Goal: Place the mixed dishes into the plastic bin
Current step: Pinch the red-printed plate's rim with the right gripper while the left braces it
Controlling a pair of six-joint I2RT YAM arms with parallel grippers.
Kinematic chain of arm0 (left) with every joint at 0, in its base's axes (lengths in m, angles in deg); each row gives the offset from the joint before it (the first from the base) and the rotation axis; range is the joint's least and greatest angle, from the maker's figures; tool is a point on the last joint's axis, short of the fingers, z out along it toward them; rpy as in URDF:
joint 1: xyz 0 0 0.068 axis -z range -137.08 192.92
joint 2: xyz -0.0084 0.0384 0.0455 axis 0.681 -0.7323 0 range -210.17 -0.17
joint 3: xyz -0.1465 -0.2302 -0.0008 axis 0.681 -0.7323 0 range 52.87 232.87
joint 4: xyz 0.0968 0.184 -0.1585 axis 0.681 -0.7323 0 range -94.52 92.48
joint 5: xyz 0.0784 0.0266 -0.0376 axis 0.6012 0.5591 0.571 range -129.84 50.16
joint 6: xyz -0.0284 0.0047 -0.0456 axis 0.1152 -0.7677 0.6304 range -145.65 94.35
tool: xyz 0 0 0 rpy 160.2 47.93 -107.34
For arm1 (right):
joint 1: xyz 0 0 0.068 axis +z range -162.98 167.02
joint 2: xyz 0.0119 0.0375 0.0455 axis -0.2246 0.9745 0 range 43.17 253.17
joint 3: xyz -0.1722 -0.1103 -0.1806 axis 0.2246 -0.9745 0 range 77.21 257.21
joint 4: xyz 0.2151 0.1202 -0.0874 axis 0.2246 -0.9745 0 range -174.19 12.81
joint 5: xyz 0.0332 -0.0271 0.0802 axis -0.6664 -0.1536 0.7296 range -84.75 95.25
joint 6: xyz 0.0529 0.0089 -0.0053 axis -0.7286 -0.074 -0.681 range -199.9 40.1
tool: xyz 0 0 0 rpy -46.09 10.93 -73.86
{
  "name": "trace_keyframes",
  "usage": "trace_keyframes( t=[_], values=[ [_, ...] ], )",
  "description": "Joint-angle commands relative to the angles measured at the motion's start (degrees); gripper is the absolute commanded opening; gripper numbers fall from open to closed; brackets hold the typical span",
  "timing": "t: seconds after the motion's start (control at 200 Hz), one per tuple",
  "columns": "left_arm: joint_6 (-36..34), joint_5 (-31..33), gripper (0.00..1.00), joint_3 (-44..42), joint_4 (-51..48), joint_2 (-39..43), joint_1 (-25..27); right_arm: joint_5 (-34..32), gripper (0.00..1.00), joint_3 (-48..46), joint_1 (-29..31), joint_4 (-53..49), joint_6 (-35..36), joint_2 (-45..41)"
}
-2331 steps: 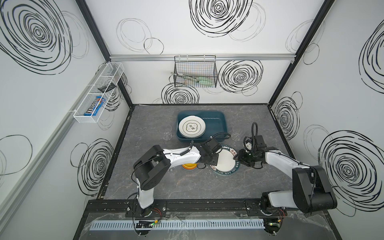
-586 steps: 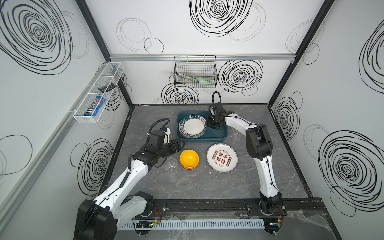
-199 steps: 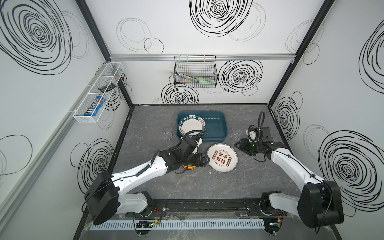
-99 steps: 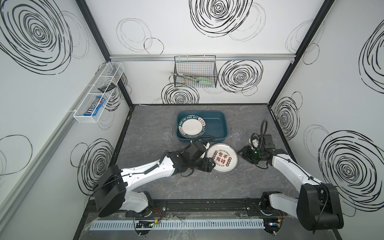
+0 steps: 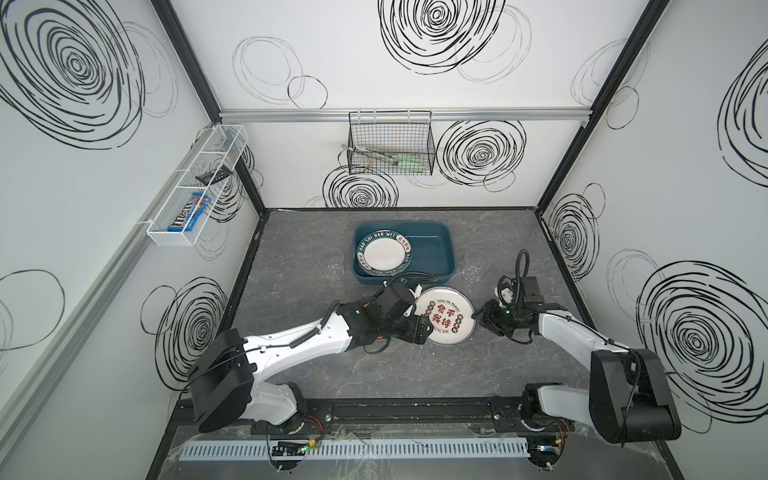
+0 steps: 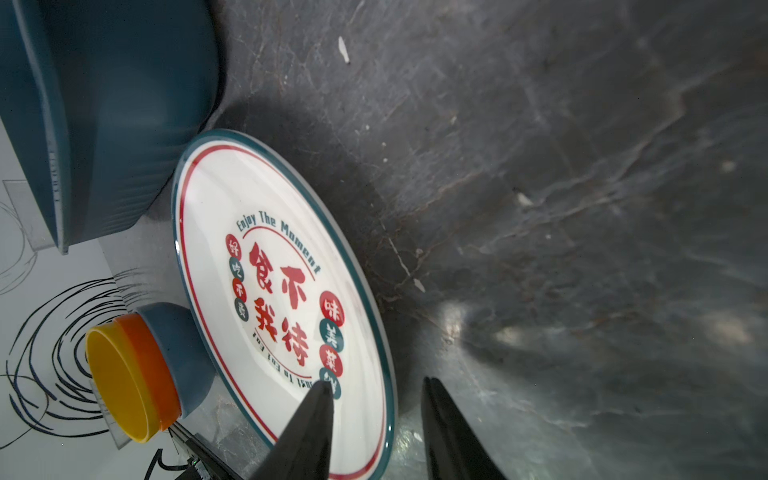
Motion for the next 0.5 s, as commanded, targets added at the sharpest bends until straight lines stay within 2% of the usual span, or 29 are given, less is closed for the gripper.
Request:
trace_keyframes(
  t=[0.0, 0.495],
  values=[
    [-0.44, 0.98, 0.77, 0.86, 2.14, -0.19, 0.28, 0.83, 0.39, -0.57, 0.62, 2.45, -0.85, 0.96],
    [-0.03, 0.69, 0.77, -0.16, 2.75, 0.23, 0.02, 0.11, 0.35, -1.10, 3.07, 5.90, -1.75, 4.56]
  ],
)
